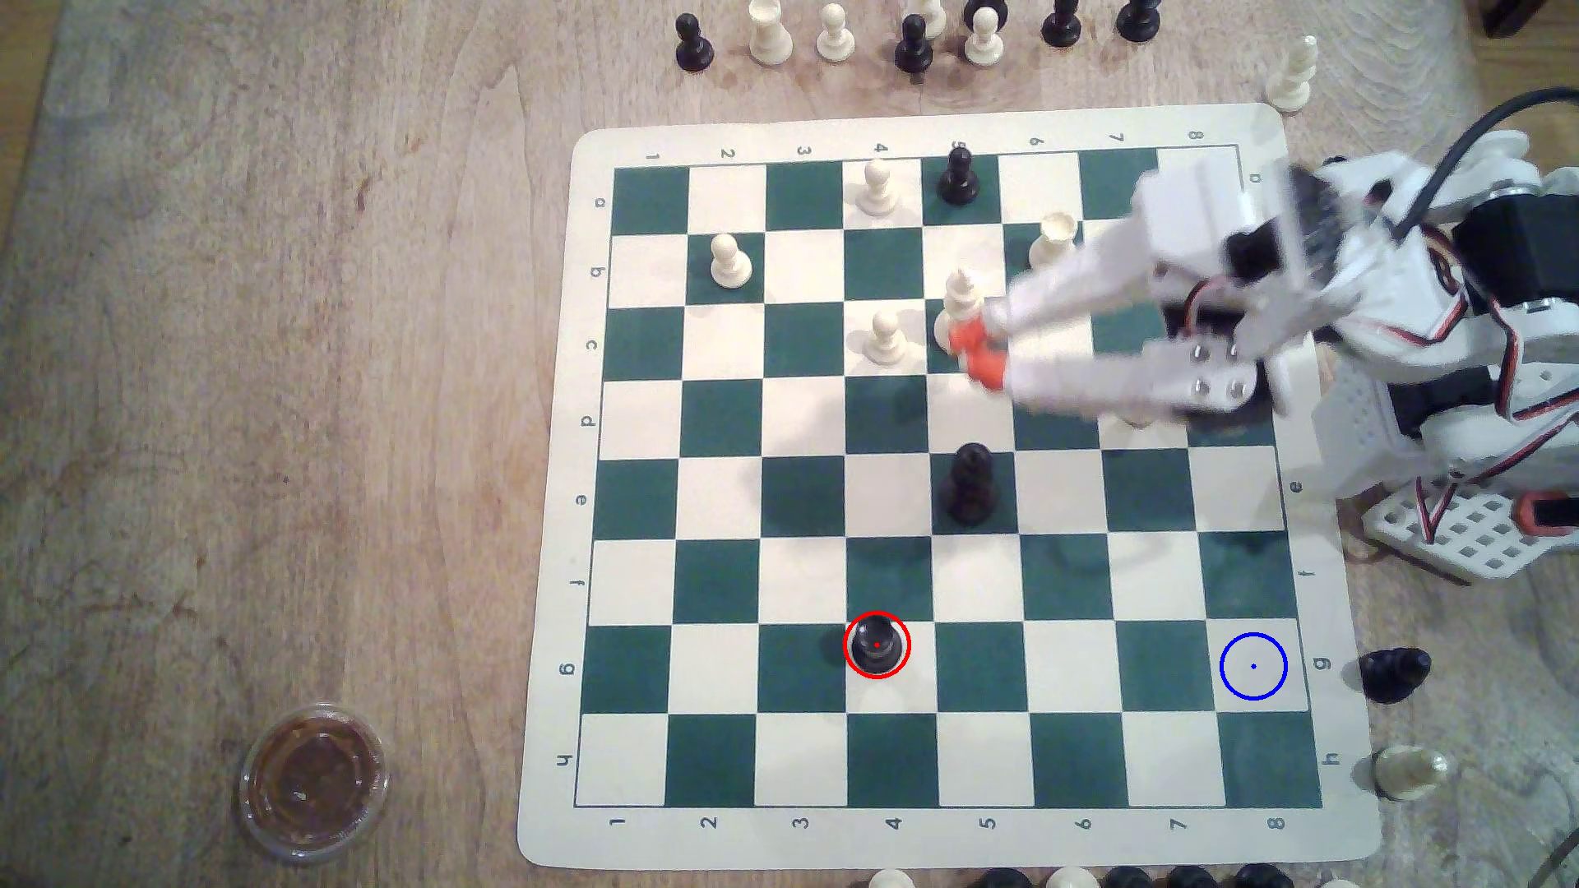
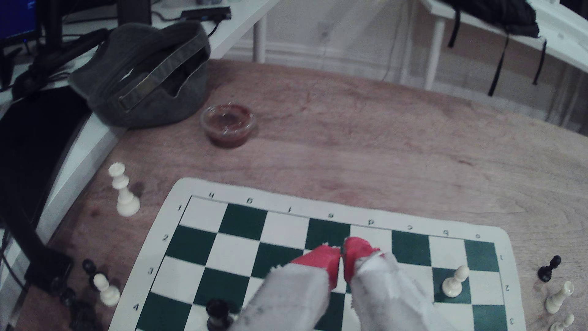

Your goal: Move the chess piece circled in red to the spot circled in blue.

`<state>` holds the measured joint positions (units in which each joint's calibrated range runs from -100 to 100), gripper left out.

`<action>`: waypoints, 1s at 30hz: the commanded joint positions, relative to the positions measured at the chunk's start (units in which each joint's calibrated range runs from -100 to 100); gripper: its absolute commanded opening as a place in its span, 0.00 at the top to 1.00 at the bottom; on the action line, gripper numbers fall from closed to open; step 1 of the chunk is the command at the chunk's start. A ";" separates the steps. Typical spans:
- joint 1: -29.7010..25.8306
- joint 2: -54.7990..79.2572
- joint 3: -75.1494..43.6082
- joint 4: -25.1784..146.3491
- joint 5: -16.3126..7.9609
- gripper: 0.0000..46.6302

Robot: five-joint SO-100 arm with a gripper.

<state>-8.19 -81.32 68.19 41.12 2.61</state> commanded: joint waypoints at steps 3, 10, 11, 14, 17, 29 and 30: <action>-4.29 9.07 -6.90 5.16 -0.15 0.88; -5.62 27.07 -16.15 6.63 -3.17 0.83; -5.70 30.55 -18.32 6.80 -4.25 0.85; -6.32 34.37 -20.05 6.14 -6.01 0.84; -6.71 40.31 -22.40 4.34 -9.43 0.80; -9.22 57.55 -38.27 4.83 -14.95 0.70; -9.22 58.14 -38.72 4.91 -14.95 0.69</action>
<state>-17.04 -25.43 38.27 45.66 -11.70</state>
